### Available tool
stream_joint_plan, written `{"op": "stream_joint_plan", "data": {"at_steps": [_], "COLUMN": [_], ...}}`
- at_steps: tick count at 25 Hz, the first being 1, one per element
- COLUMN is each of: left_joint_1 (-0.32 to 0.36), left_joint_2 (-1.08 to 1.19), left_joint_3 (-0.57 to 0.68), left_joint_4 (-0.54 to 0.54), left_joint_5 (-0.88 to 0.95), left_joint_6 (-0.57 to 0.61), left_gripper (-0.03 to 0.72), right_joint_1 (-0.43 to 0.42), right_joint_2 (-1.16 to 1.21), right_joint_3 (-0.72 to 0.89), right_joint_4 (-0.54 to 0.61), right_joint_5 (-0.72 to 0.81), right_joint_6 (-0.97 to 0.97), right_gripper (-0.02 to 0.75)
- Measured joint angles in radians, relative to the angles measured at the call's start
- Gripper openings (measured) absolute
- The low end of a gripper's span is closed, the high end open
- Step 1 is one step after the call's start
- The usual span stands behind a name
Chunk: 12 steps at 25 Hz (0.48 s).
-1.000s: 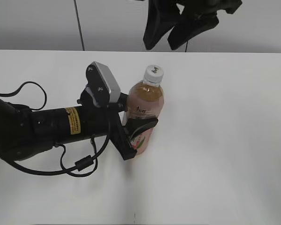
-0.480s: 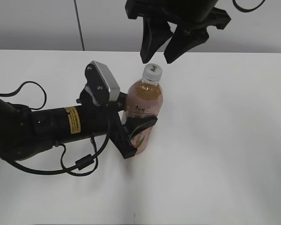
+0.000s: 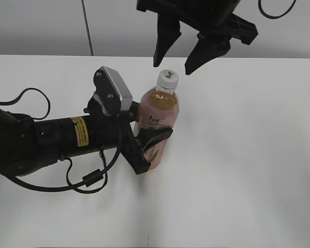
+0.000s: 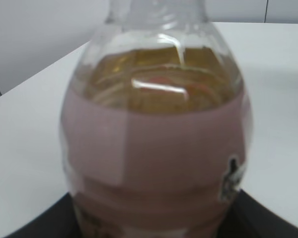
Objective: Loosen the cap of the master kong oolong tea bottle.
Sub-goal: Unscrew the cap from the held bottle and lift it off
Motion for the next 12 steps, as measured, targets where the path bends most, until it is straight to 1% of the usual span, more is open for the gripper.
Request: {"op": "stream_joint_plan", "data": {"at_steps": [6, 9, 12], "left_joint_1": [0.000, 0.000, 0.000], "left_joint_2": [0.000, 0.000, 0.000], "left_joint_3": [0.000, 0.000, 0.000], "left_joint_4": [0.000, 0.000, 0.001], "left_joint_5": [0.001, 0.001, 0.001], "left_joint_6": [0.000, 0.000, 0.000], "left_gripper": [0.368, 0.368, 0.368], "right_joint_1": [0.000, 0.000, 0.000], "right_joint_2": [0.018, 0.046, 0.056], "right_joint_3": [0.000, 0.000, 0.000], "right_joint_4": [0.018, 0.041, 0.037], "right_joint_5": [0.000, 0.000, 0.000], "right_joint_6": [0.124, 0.143, 0.168], "right_gripper": [0.416, 0.416, 0.416]}}
